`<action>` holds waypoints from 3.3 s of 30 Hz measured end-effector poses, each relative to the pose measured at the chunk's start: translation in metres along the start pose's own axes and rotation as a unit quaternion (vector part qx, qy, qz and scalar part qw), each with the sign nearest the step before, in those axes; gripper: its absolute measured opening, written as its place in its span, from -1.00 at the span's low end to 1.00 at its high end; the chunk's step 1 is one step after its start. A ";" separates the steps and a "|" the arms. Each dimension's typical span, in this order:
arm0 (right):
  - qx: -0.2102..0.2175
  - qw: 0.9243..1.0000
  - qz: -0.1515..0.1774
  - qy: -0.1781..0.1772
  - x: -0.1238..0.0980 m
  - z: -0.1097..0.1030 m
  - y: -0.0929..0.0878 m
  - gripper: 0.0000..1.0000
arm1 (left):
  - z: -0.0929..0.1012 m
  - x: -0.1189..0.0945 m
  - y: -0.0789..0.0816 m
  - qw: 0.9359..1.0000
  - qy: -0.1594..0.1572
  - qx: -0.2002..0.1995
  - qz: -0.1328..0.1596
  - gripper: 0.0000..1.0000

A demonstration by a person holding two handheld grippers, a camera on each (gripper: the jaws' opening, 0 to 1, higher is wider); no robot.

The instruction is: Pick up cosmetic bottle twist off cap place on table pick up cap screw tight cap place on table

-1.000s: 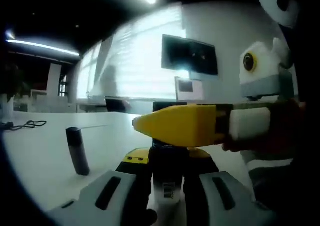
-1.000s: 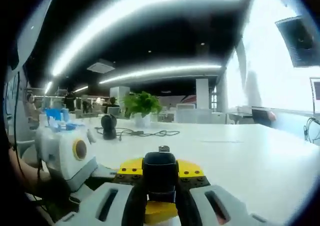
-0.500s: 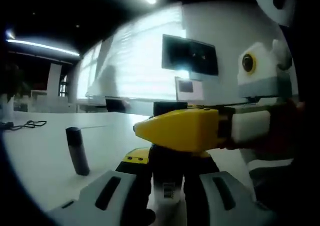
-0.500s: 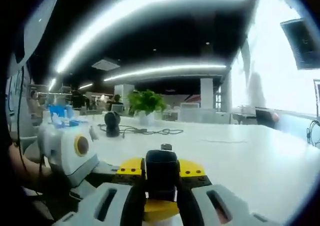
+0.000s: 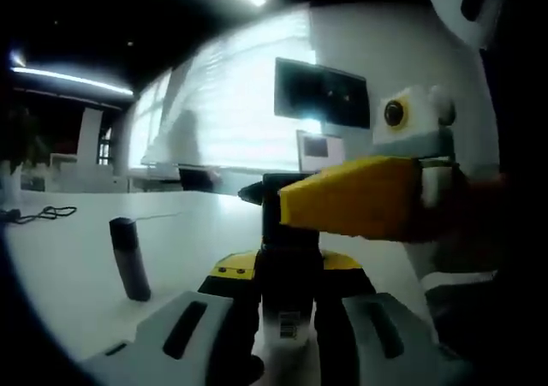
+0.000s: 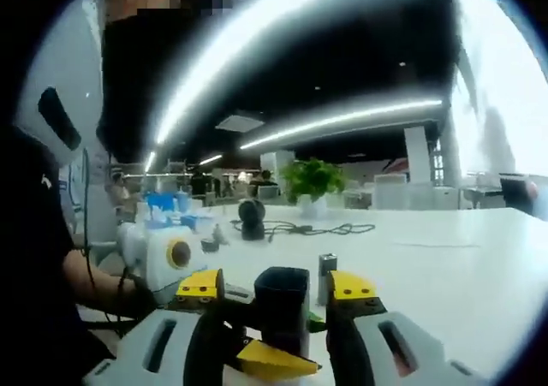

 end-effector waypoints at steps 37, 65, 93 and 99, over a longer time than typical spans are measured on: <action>-0.019 0.921 0.048 0.387 0.006 -0.015 -0.003 -0.42 | 0.004 0.001 -0.003 0.998 -0.056 -0.022 -0.014 -0.72; -0.041 0.958 0.037 0.283 0.014 -0.018 -0.005 -0.65 | 0.000 0.003 -0.002 0.999 -0.042 -0.013 -0.011 -0.73; -0.022 0.999 -0.016 -0.026 0.013 0.000 -0.008 -0.66 | 0.001 0.001 0.000 1.000 -0.027 0.002 -0.009 -0.73; -0.019 0.997 -0.026 -0.067 0.012 0.004 -0.010 -0.66 | -0.001 -0.001 -0.001 1.000 -0.024 0.003 -0.009 -0.73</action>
Point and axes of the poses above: the point that each gripper's makers call its tool centre point, and the gripper's own axes: x roughly forward along the fingers, z roughly to its right, y roughly out of its top, the point moved 1 cm from there along -x, roughly backward along the fingers, and after that the axes turned 13 degrees about -x, right-handed, at the moved point
